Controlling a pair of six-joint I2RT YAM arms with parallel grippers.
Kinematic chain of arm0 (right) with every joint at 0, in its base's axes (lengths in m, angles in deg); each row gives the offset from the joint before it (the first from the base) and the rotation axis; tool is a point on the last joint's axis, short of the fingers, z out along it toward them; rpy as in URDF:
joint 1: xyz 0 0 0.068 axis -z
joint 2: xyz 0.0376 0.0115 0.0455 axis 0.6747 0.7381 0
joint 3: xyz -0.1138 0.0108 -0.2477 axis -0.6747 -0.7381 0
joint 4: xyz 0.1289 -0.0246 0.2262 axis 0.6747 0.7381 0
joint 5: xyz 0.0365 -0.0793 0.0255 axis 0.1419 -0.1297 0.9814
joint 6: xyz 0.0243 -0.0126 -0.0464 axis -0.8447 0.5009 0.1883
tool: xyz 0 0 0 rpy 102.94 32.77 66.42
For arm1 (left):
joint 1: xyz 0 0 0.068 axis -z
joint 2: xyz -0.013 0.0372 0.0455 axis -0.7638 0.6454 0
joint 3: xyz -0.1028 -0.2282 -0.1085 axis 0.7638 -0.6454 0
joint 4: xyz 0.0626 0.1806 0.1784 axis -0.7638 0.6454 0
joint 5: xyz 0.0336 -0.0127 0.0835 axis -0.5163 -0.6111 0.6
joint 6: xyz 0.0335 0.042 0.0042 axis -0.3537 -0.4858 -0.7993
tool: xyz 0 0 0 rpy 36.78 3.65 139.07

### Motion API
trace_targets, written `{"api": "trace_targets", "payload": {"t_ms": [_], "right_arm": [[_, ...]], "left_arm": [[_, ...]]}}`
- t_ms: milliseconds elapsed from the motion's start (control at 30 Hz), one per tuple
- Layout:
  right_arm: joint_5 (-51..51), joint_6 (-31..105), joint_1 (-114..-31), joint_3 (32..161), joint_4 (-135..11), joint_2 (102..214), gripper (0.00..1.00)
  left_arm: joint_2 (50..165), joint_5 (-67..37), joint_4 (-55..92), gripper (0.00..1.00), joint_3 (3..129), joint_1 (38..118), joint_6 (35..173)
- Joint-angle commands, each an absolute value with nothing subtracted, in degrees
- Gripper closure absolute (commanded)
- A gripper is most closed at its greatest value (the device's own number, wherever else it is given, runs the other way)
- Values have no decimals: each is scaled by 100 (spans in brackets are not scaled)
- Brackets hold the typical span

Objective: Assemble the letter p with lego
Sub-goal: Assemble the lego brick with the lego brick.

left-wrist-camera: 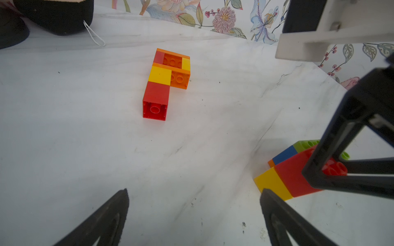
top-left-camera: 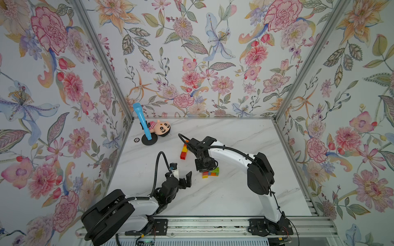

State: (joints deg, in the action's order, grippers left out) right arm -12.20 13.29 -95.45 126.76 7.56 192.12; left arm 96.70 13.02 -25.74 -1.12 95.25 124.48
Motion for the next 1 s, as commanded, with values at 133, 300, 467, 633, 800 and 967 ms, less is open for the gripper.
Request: {"api": "trace_targets", "payload": {"t_ms": [133, 300, 467, 633, 800, 967], "right_arm": [[-880, 1286, -9466, 12248, 818, 19295, 97], [-674, 1455, -9394, 12230, 822, 19451, 97], [-492, 1629, -9341, 12261, 857, 19674, 100], [-700, 1668, -9364, 12362, 1086, 19823, 100], [-824, 1693, -9403, 12596, 1087, 19775, 95], [-925, 1858, -9489, 13030, 1084, 19740, 82]], "left_arm": [[9635, 1521, -2630, 1, -209, 9569, 12345], [9582, 1579, -2607, 1, -232, 9564, 12339], [9505, 1646, -2562, 1, -259, 9569, 12318], [9424, 1744, -2516, 1, -288, 9573, 12301], [9458, 1744, -2495, 1, -256, 9573, 12282], [9494, 1738, -2452, 1, -213, 9569, 12282]]}}
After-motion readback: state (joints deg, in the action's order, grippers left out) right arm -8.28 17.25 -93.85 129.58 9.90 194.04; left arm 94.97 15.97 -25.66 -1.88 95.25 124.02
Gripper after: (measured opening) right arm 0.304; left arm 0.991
